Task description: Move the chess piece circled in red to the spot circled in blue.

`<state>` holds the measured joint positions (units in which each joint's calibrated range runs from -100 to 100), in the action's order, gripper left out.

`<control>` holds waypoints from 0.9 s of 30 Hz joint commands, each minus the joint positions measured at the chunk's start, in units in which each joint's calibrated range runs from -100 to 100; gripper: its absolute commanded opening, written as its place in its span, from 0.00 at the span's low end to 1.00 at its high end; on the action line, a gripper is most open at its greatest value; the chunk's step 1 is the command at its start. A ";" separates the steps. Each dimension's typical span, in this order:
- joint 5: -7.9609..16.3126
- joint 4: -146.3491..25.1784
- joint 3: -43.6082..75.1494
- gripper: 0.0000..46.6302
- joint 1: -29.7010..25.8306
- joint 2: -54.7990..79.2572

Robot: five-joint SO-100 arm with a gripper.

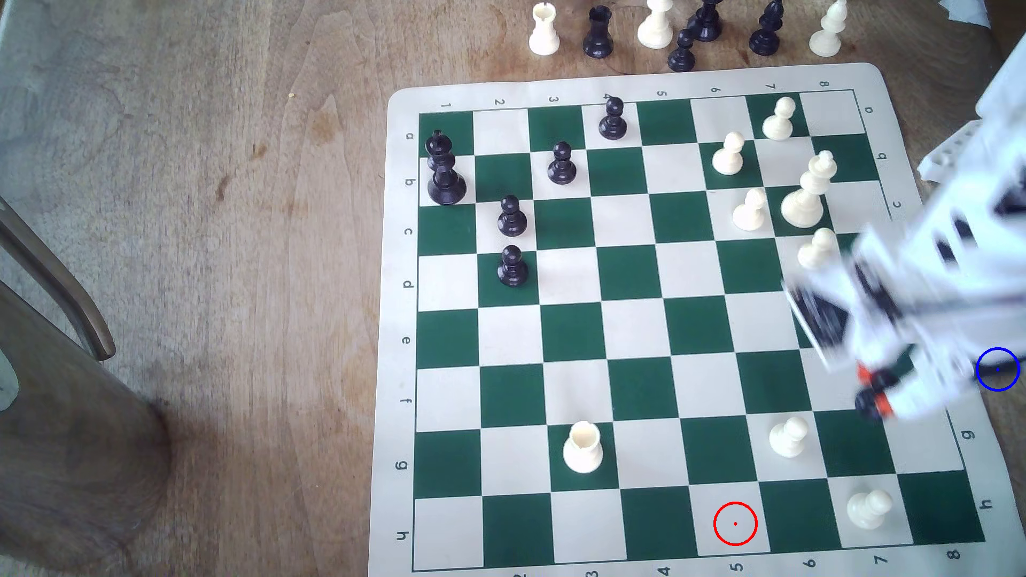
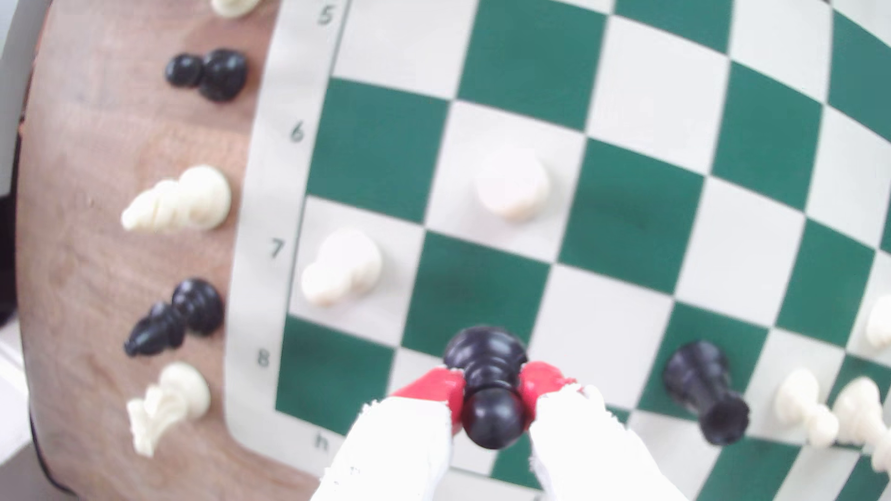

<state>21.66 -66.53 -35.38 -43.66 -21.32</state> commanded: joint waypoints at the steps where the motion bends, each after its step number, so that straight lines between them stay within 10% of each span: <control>1: -0.05 3.47 4.10 0.00 -6.99 5.11; 27: 0.63 -2.10 -18.20 0.00 -18.56 -15.60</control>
<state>21.56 -68.69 -51.65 -60.47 -31.80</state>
